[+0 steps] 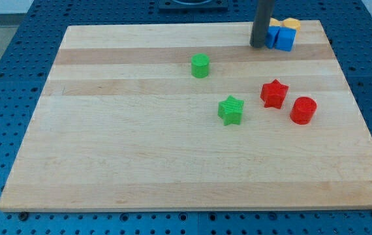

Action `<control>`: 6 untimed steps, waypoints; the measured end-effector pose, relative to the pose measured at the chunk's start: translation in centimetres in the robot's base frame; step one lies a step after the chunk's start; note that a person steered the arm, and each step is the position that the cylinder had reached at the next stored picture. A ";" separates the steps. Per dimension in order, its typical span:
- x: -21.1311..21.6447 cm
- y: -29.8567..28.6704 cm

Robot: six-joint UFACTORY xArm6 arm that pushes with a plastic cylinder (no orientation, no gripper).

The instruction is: Move your arm towards the green circle

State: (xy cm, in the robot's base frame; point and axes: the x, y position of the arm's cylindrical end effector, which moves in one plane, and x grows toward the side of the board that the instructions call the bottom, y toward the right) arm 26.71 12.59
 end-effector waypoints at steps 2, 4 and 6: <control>1.5 -9.6; 3.4 -16.8; 6.1 -15.4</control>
